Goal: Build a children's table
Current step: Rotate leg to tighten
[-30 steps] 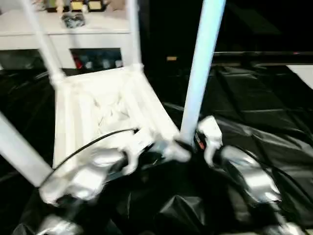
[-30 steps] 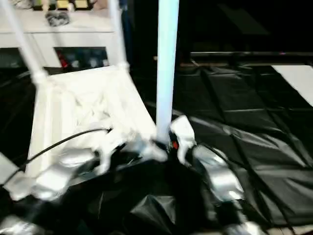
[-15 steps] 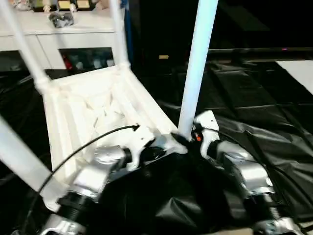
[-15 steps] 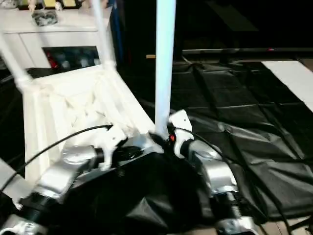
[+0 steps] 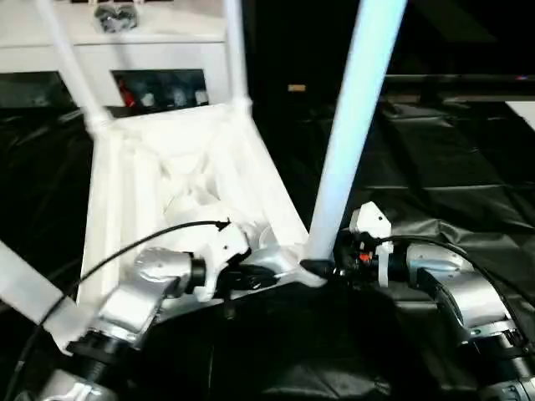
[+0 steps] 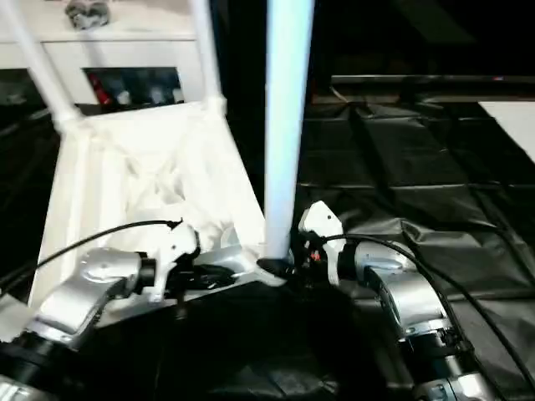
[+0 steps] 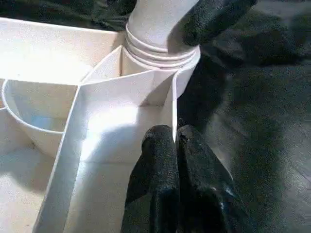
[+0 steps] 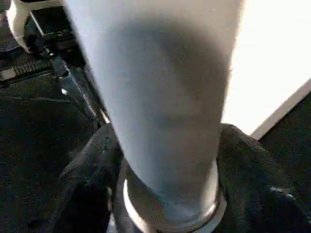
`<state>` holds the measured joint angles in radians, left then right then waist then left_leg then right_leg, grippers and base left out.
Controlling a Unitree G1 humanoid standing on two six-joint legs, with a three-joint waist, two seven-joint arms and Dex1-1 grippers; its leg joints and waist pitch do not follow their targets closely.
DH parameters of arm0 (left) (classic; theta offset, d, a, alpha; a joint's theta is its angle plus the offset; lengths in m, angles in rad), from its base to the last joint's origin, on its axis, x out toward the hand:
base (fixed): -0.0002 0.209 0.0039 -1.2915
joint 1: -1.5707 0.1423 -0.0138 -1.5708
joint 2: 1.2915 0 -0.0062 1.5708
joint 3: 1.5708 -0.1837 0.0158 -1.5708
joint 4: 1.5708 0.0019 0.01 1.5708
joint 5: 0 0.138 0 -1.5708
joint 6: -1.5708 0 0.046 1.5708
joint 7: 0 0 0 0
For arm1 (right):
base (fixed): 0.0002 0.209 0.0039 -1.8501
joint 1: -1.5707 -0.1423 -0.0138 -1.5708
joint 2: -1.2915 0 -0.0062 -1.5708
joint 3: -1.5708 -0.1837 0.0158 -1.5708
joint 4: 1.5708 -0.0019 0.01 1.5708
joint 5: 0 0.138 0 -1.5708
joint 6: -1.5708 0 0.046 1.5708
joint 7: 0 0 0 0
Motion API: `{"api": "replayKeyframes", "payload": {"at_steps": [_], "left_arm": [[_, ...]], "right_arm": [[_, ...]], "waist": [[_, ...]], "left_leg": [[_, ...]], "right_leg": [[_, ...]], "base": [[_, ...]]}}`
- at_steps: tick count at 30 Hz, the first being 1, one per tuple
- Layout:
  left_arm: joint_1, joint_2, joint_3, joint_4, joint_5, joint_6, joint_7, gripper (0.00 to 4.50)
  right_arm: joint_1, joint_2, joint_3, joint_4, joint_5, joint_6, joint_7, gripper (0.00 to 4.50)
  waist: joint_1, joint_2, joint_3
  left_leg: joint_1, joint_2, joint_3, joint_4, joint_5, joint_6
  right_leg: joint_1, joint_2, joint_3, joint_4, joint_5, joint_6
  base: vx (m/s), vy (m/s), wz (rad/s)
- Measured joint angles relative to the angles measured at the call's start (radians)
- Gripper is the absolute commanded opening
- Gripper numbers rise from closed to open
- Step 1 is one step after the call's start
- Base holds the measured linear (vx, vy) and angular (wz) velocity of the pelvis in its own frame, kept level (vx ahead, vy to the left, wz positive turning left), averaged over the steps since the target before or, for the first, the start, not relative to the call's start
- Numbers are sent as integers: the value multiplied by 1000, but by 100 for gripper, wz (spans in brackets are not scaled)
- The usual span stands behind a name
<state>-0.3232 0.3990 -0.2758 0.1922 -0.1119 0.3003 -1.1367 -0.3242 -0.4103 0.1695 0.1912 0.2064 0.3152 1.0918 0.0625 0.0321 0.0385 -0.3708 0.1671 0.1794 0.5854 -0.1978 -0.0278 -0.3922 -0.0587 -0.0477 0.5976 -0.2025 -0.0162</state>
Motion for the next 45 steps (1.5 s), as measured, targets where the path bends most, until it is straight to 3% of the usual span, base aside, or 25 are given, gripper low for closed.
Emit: {"api": "replayKeyframes", "payload": {"at_steps": [7,17,26,28,33,40,42,45], "left_arm": [[6,17,-6,0,-3,-2,-24,0],[9,20,-7,-5,-6,-1,-28,0],[10,-24,10,2,12,27,80,0],[5,-67,27,12,42,53,171,0],[2,-145,41,12,74,108,315,0],[8,-230,41,-15,117,171,467,0],[14,-235,38,-25,119,176,474,0],[18,-236,38,-31,119,176,474,0]], "right_arm": [[9,-17,17,-10,13,-1,27,223],[13,-23,26,-23,10,-4,33,211],[30,77,-7,8,-20,-25,-127,208],[7,162,-27,59,-53,-24,-280,206],[-27,276,-56,120,-96,-9,-508,202],[-82,359,-75,185,-148,9,-685,202],[-81,359,-75,186,-149,6,-686,257],[-77,359,-77,184,-139,1,-675,273]], "waist": [[-2,-1,2],[-1,-1,1],[-10,-3,0],[-31,-6,0],[-58,-6,0],[-78,-6,0],[-80,-6,0],[-82,-5,0]], "left_leg": [[6,4,11,4,-3,-7],[5,5,14,6,-3,-6],[13,5,15,6,-3,-7],[20,5,14,6,-2,-8],[21,1,-1,5,-3,-8],[21,-2,-7,5,-3,-8],[21,-3,-7,5,-3,-8],[21,-3,-7,5,-3,-8]], "right_leg": [[7,-1,4,0,0,1],[7,-1,4,1,1,1],[12,-1,5,3,1,1],[14,-1,5,3,-3,7],[14,-2,-2,-9,-4,9],[13,-3,-4,-24,-4,9],[12,-3,-4,-27,-4,9],[11,-3,-4,-28,-4,9]], "base": [[0,0,0],[0,0,0],[0,0,0],[0,0,0],[-23,9,-10],[0,0,0],[0,0,0],[0,0,0]]}}
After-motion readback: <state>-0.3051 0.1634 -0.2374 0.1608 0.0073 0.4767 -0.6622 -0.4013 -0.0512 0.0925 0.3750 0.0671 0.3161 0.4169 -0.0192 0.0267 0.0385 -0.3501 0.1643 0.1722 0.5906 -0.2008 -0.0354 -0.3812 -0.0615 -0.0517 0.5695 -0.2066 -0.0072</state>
